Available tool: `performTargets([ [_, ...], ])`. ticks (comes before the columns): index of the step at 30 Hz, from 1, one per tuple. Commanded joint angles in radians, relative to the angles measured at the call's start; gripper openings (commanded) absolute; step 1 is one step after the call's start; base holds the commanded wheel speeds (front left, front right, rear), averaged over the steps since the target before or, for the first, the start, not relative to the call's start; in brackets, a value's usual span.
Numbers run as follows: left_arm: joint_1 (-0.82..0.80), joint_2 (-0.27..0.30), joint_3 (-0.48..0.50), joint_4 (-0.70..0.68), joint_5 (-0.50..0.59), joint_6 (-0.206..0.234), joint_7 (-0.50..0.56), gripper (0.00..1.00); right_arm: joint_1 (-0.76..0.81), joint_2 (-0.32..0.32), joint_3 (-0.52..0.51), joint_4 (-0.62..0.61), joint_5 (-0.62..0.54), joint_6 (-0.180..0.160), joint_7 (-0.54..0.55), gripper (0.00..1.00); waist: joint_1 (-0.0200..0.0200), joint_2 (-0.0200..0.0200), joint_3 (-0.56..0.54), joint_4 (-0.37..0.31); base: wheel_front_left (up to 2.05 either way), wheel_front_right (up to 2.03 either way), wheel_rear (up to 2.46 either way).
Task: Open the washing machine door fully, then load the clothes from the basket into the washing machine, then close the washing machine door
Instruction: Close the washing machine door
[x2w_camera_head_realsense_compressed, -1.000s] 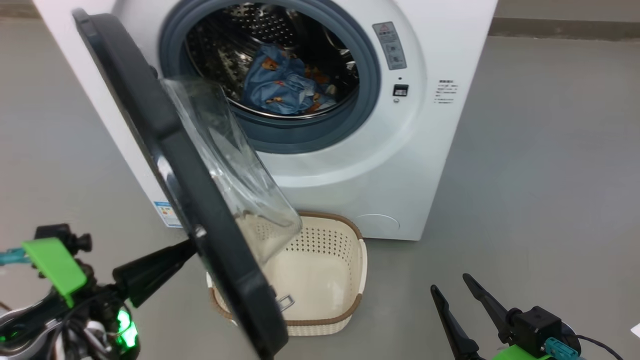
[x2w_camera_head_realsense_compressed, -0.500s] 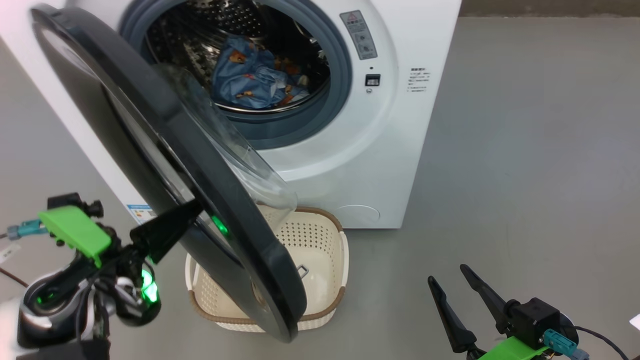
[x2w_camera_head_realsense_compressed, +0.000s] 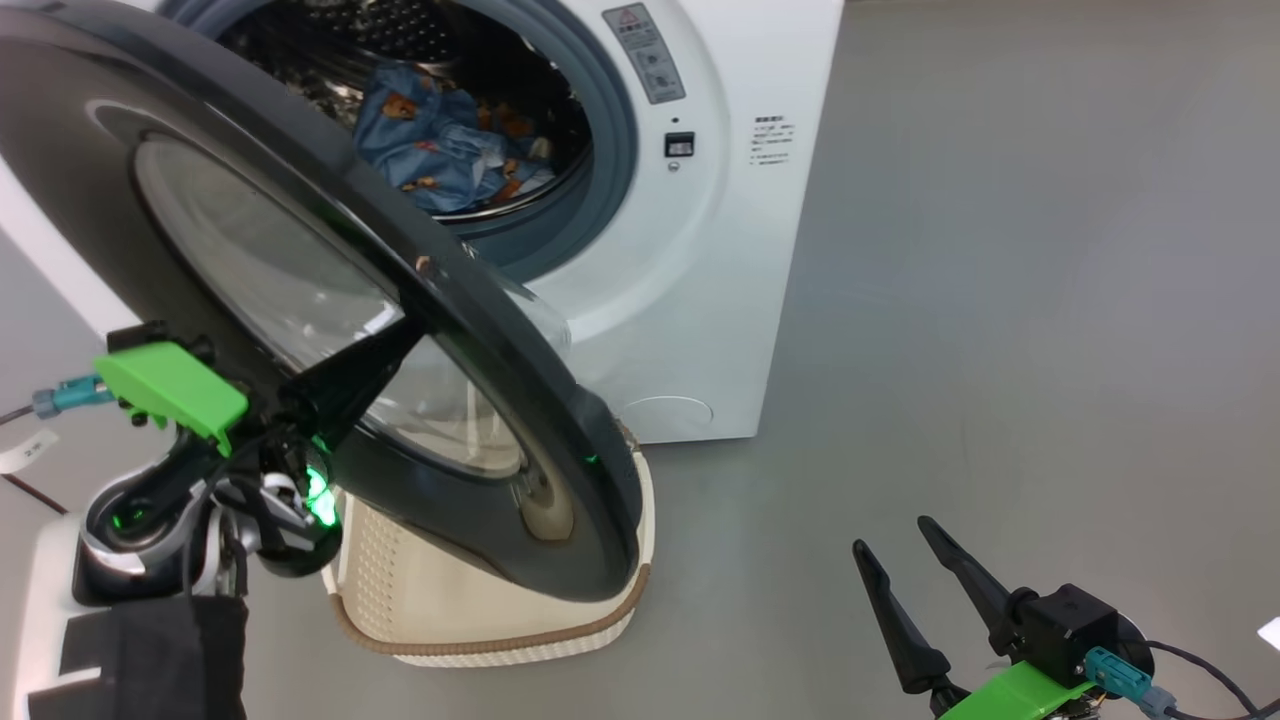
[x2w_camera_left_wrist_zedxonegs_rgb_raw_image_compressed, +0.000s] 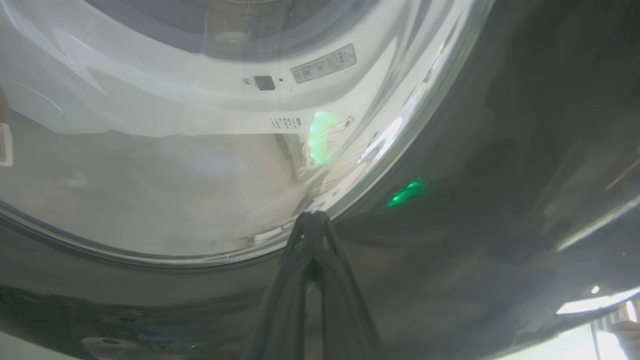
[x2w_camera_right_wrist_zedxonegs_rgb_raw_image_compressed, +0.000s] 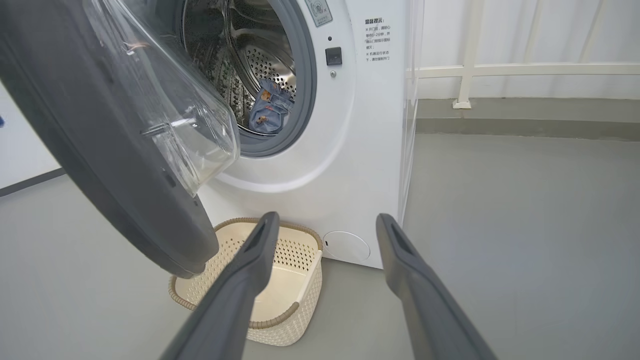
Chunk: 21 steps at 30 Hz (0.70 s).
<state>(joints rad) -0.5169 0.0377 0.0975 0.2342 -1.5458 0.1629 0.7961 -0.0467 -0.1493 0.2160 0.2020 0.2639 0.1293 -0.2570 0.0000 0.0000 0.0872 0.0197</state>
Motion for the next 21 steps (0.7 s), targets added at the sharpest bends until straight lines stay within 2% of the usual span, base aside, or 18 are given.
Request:
performTargets([
  [1, -0.057, 0.013, 0.016, -0.017, -0.005, -0.015, -0.002, 0.00, -0.040, 0.004, 0.025, -0.020, 0.006, 0.001, -0.005, 1.00, 0.0000, 0.0000, 0.004, -0.013, 0.00, 0.00, 0.00],
  [21, -0.127, 0.013, 0.026, 0.138, -0.002, -0.093, -0.047, 0.00, -0.049, 0.008, 0.035, -0.011, 0.011, 0.001, -0.005, 1.00, 0.0000, 0.0000, -0.009, -0.068, 0.00, 0.00, 0.00],
])
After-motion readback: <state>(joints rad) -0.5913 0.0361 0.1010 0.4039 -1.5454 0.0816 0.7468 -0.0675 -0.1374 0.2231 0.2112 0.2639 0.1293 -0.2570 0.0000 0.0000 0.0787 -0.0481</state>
